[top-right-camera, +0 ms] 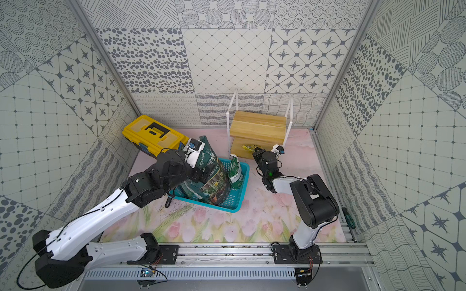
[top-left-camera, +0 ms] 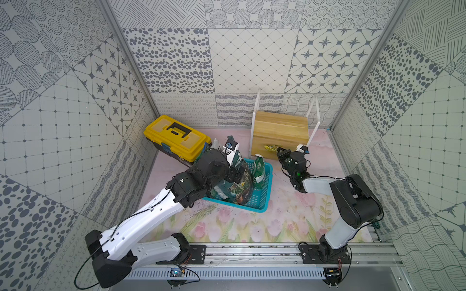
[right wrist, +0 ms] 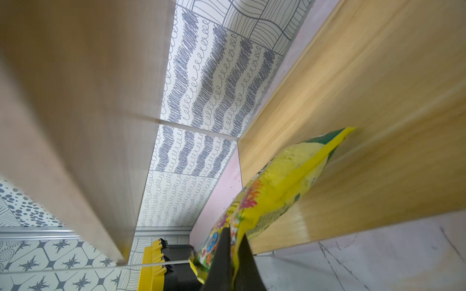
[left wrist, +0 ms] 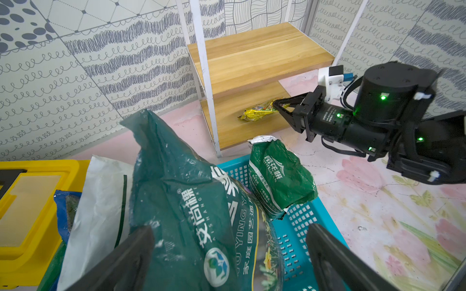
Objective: Take down the fertilizer bag from the shelf
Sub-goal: Pick up the fertilizer bag from the shelf, then place the fertilizer bag in the storage box.
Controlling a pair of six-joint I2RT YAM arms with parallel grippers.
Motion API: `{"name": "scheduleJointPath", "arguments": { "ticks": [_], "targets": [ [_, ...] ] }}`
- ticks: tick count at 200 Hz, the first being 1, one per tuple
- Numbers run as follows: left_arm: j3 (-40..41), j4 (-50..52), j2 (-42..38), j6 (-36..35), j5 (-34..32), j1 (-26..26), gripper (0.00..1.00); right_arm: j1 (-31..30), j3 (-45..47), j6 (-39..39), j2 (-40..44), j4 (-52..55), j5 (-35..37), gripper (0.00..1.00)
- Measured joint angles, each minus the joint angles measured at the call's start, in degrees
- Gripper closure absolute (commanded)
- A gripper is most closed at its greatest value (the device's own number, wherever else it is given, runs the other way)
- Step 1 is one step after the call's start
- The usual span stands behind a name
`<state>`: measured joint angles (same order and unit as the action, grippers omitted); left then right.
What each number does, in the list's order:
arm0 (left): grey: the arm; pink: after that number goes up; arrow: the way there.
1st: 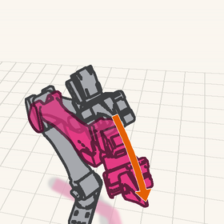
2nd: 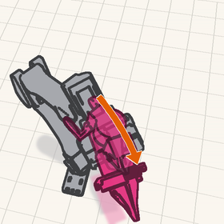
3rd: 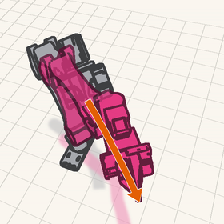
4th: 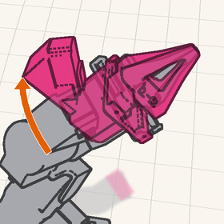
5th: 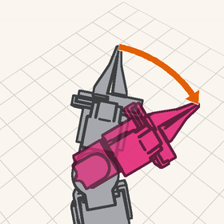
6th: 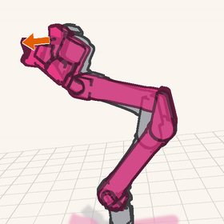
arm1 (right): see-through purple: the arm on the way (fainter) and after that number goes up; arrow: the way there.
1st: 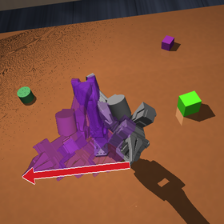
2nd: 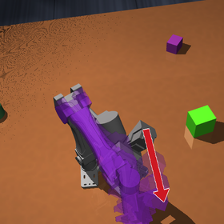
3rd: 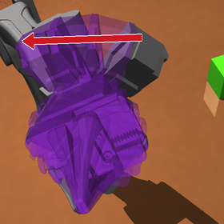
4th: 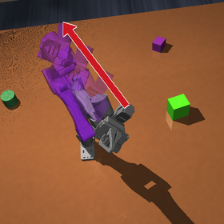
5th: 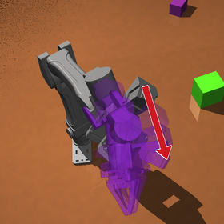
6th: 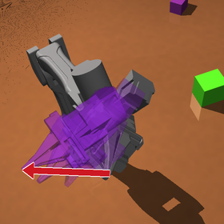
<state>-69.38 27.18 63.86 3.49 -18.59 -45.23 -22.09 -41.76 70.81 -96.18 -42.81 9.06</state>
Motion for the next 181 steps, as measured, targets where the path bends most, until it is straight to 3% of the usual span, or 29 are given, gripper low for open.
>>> {"name": "scheduleJointPath", "arguments": {
  "ticks": [105, 181],
  "targets": [
    [0.3, 0.0, -0.7, 0.5, 0.0, 0.0, 0.0, -1.1, -0.8, -13.2, 17.1, 17.3, -2.7, 1.0],
    [0.3, 0.0, -0.7, 1.0, 0.0, 0.0, 0.0, -1.1, -10.6, -22.5, 28.3, 39.0, -13.8, 1.0]
  ]
}}
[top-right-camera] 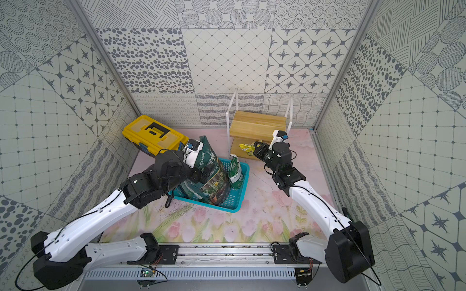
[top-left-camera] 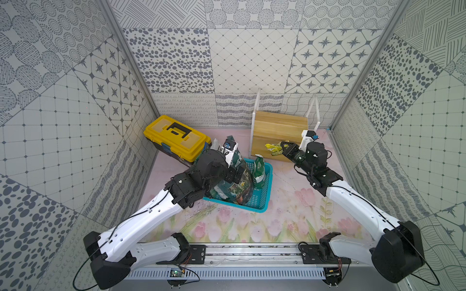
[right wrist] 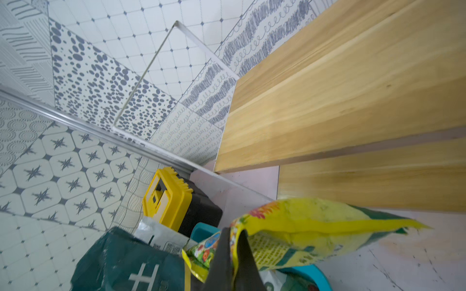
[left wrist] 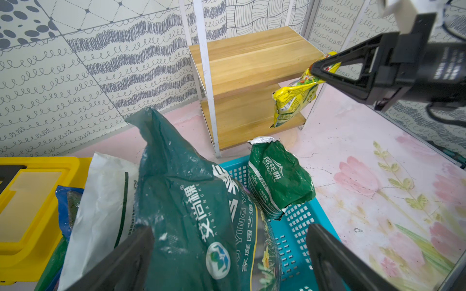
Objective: Take down the fertilizer bag from the shelf
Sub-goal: Place the fertilizer bag in the storage box.
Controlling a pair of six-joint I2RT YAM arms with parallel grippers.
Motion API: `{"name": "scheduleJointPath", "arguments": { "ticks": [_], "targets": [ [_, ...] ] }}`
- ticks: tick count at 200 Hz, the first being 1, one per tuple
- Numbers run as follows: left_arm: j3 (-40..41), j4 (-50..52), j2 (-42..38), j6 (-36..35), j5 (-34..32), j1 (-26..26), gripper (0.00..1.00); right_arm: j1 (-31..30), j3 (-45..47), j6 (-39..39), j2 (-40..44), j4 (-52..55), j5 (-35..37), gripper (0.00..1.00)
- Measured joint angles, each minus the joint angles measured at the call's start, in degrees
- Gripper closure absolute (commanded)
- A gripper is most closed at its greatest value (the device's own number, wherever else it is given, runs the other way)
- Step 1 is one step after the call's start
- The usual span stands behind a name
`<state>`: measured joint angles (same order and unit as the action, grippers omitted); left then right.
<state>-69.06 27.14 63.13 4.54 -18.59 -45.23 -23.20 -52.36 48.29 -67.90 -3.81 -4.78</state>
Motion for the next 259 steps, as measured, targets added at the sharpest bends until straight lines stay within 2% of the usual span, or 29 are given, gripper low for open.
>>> {"name": "scheduleJointPath", "arguments": {
  "ticks": [49, 77, 129, 192, 259],
  "targets": [
    [-0.7, 0.0, 1.1, 0.2, 0.1, 0.2, 0.0, -1.6, -6.7, -5.7, 4.4, 15.5, -10.3, 1.0],
    [-1.5, -0.1, 2.2, 0.5, 0.7, 1.6, 0.0, -3.7, -7.5, -7.8, 5.9, 22.3, -14.5, 1.0],
    [-3.0, 0.3, 2.1, 4.0, 5.1, 8.4, 0.0, -9.7, -7.6, -9.4, 6.9, 31.3, -18.4, 1.0],
    [0.2, 0.8, -1.9, 12.0, 11.3, 21.3, 0.0, -17.7, -7.0, -7.8, 5.5, 29.2, -20.5, 1.0],
    [6.8, 1.6, -6.0, 19.9, 16.0, 31.1, 0.0, -19.2, -0.2, -5.2, 0.3, 22.8, -21.0, 1.0]
  ]
}}
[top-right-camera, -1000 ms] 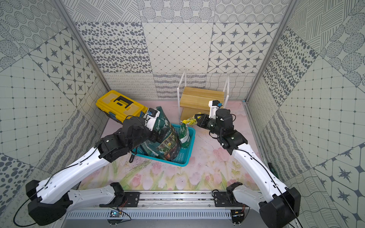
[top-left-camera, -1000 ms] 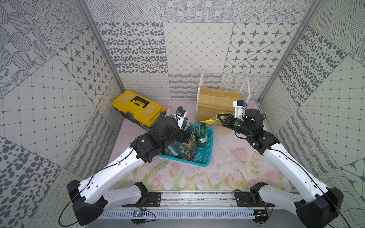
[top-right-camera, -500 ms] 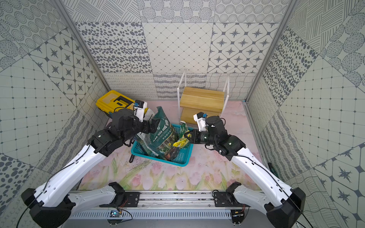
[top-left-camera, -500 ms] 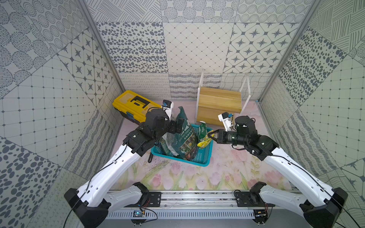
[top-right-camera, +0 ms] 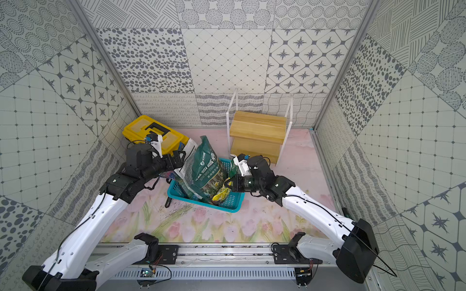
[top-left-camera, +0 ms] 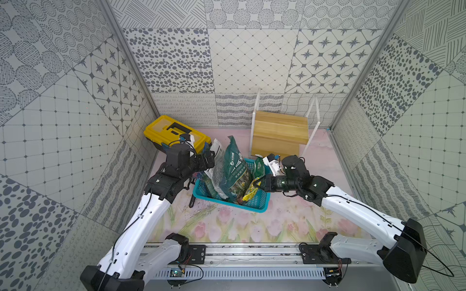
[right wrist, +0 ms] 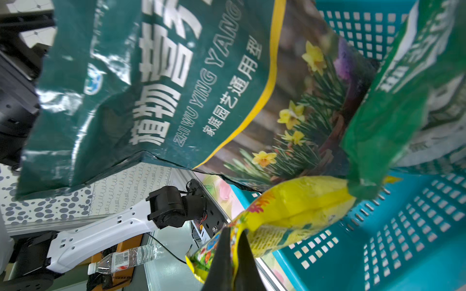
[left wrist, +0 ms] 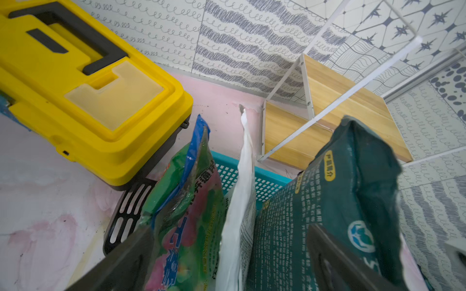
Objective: Take down the fertilizer bag from the shelf
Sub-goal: Place the fertilizer bag in the storage box.
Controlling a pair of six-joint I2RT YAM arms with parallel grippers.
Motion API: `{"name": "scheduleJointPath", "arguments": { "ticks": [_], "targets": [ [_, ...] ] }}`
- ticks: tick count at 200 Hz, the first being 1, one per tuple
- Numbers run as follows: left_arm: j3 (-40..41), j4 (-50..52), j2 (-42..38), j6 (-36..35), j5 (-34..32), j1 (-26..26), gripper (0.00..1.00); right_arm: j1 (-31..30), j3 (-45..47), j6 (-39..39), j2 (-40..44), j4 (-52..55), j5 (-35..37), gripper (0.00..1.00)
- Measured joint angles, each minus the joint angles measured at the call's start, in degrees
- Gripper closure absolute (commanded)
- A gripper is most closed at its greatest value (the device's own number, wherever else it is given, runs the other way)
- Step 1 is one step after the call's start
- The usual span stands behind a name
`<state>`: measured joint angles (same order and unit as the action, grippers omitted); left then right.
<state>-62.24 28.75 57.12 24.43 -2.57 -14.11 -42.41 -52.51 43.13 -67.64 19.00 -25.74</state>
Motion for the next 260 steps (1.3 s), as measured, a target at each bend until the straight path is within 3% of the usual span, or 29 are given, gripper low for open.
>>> {"name": "scheduleJointPath", "arguments": {
  "ticks": [99, 107, 120, 154, 211, 260],
  "targets": [
    [2.8, 0.3, -2.1, 4.8, 2.6, 3.9, 0.0, 1.4, 7.5, -0.1, -2.1, -1.9, 5.6, 1.0],
    [3.0, 0.2, -2.3, 4.9, 2.8, 4.0, 0.0, 1.6, 7.5, -0.1, -2.1, -2.1, 5.8, 0.95],
    [3.1, 0.2, -2.4, 5.0, 2.8, 4.1, 0.0, 1.6, 7.5, -0.4, -2.1, -2.1, 6.3, 0.79],
    [3.6, 0.3, -2.9, 5.4, 2.8, 4.1, 0.0, 1.7, 7.3, -1.9, -2.1, -2.2, 7.9, 0.56],
    [5.1, 0.0, -3.9, 5.4, 3.3, 6.4, 0.0, 5.0, 3.8, -7.9, 0.8, 2.3, 11.6, 0.48],
    [10.1, -3.7, -6.8, 4.2, 7.6, 13.7, 0.0, 17.3, 2.1, -13.4, 7.6, 6.2, 14.8, 0.44]
  ]
}}
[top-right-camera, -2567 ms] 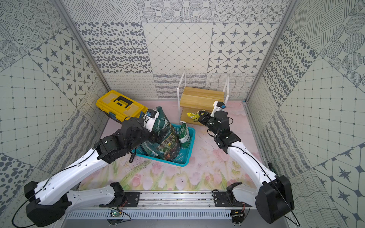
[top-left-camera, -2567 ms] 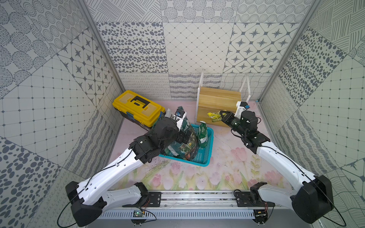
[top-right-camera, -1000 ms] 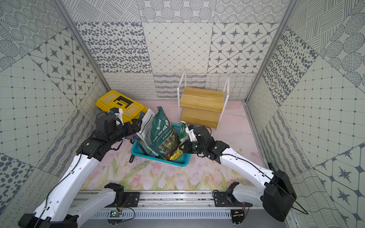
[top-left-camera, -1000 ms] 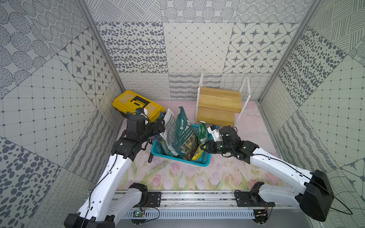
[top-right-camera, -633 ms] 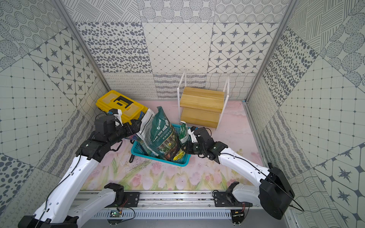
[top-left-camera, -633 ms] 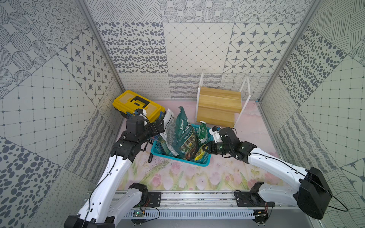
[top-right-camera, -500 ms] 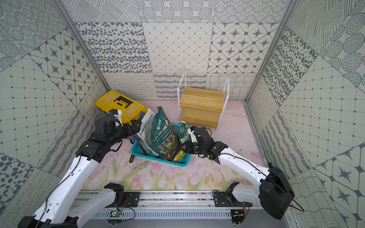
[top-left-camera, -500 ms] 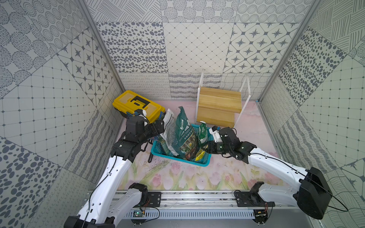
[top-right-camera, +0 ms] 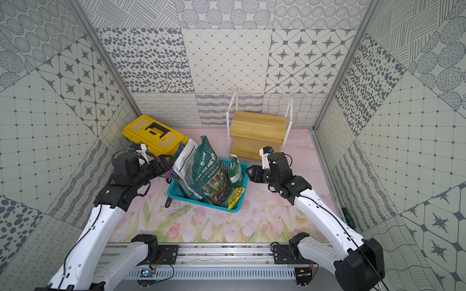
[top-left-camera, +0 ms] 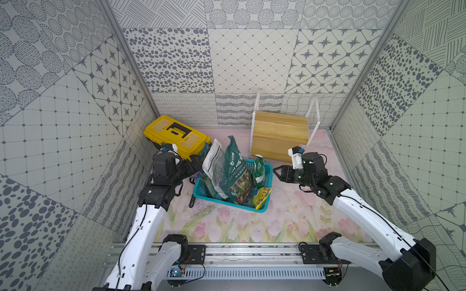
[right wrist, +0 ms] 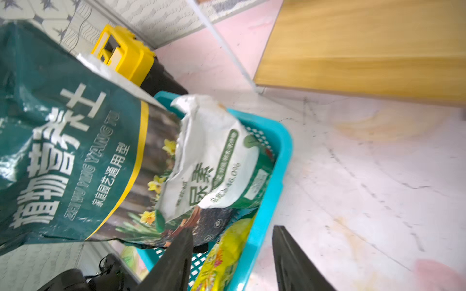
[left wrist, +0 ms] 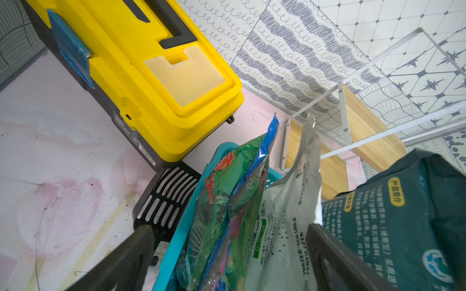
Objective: Take down the fertilizer bag from the shelf
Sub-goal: Place the fertilizer bag in the storage box, then reset both arms
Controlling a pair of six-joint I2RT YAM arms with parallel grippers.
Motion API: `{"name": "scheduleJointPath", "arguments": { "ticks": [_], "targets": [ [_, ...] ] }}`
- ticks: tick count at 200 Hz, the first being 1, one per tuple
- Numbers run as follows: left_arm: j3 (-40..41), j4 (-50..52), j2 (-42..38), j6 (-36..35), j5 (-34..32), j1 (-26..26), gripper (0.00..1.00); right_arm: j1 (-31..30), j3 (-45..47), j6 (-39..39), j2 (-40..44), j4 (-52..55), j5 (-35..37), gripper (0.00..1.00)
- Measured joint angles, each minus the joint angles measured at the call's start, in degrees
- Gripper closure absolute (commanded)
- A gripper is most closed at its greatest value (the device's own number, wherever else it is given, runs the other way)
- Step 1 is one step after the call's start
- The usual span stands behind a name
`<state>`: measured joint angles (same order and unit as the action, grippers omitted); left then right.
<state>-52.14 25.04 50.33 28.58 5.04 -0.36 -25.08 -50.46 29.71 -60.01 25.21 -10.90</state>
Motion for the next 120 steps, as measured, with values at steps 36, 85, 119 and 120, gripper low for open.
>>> {"name": "scheduleJointPath", "arguments": {
  "ticks": [36, 85, 119, 120],
  "targets": [
    [5.6, -5.2, -1.7, -3.4, 5.6, 1.3, 0.0, 10.4, 0.8, -4.1, 2.4, 0.5, 5.8, 0.4],
    [15.8, -13.4, -2.0, -9.1, 9.9, 2.0, 0.0, 24.4, 6.8, -7.3, -2.1, -5.4, 12.3, 0.35],
    [22.1, -19.9, -0.8, -12.9, 10.1, 2.0, 0.0, 28.5, 10.6, -10.2, -6.4, -15.3, 14.0, 0.34],
    [22.3, -20.1, -0.7, -13.0, 10.1, 2.0, 0.0, 28.5, 10.7, -10.3, -6.5, -15.6, 14.0, 0.34]
  ]
}}
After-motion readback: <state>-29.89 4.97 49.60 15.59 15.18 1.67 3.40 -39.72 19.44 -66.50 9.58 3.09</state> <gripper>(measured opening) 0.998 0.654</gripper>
